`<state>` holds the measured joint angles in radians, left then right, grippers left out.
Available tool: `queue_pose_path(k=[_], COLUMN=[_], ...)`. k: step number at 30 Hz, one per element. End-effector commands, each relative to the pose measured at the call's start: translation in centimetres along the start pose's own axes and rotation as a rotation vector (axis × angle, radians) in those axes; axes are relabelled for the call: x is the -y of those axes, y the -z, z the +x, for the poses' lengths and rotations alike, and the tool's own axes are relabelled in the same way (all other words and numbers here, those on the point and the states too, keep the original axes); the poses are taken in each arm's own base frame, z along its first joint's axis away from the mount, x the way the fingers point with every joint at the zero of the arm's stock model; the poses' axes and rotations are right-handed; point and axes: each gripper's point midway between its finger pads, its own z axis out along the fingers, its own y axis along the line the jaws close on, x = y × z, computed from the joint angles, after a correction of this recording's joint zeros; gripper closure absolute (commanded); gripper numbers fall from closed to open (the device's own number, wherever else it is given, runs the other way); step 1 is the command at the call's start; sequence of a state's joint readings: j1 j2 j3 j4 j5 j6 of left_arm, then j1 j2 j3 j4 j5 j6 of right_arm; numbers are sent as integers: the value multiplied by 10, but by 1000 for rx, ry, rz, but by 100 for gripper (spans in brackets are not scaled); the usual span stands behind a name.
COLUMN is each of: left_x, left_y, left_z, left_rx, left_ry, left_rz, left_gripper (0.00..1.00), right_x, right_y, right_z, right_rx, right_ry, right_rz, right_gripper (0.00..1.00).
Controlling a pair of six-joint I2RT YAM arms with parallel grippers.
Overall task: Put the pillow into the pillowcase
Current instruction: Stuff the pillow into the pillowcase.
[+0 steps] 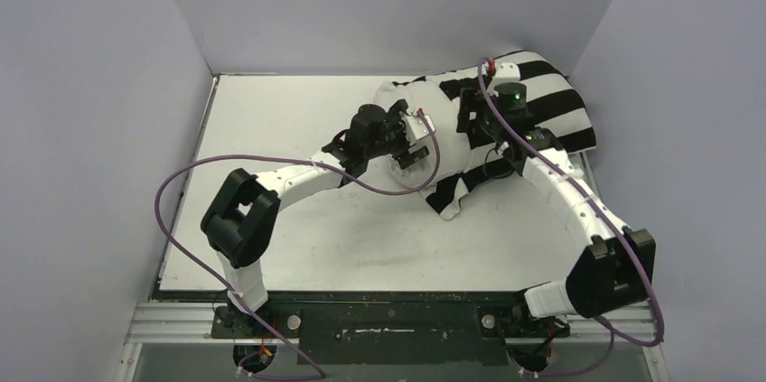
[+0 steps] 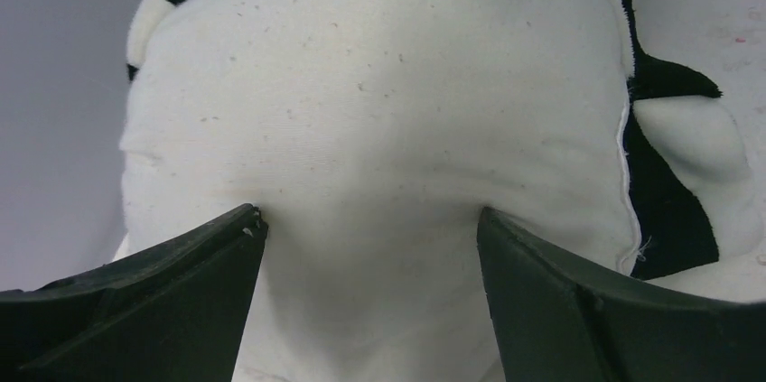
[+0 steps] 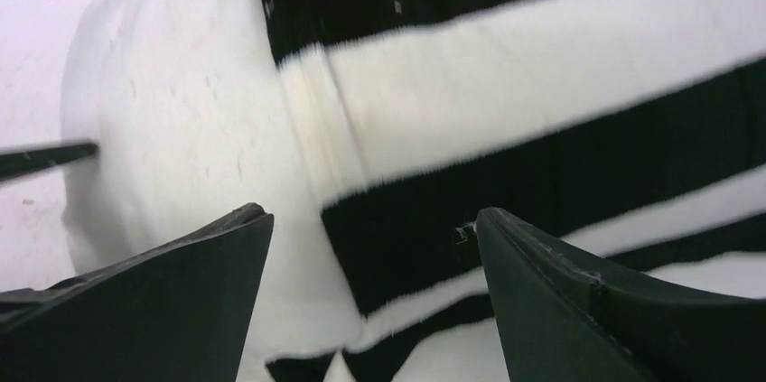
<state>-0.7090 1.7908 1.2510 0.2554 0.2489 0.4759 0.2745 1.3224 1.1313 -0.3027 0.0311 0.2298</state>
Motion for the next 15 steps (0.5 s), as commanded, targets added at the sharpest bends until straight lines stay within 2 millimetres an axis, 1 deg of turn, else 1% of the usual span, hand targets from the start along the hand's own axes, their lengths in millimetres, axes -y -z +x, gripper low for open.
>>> queue_pose_path(k=[1,2,3,4,5,6,7,9,11,15], left_x=[-9,-12,-14,-17,-18,-19,-18,-16,-13,-8], left_y=[-17,-19,-20,-20,-20,-21,-22,-26,-31,-41], left_z=[-21,-20,-21,-21,-19,-19,-18,-18,-17,-14], left_rx=[133,164,194,222,242,262,272,286,294,317], left_ry=[38,75,108,139,163,184,200,219,239,291], left_rz=[40,36,23,7,-1,-5,-2,14,29,56], left_gripper=[22,29,38,42,43,40,38,38,40,47], right_x=[-5,-7,-8,-10,-10,-9,-10,-18,-25,-36], right_y=[-31,-38,-45,-52,-59,-66,-71,-83,-91,-102], right_z=[-43,-43,-43,-41,-39,-34,-34,-25,-20,-21], right_rx=[51,41,36,26,11,-17,-32,-72,-87,-92], right_ry=[177,196,212,225,264,293,315,353,367,410], right_rz=[-10,-14,-9,-2,8,26,31,-6,-24,-18], right_gripper=[19,23,28,33,38,40,41,40,38,38])
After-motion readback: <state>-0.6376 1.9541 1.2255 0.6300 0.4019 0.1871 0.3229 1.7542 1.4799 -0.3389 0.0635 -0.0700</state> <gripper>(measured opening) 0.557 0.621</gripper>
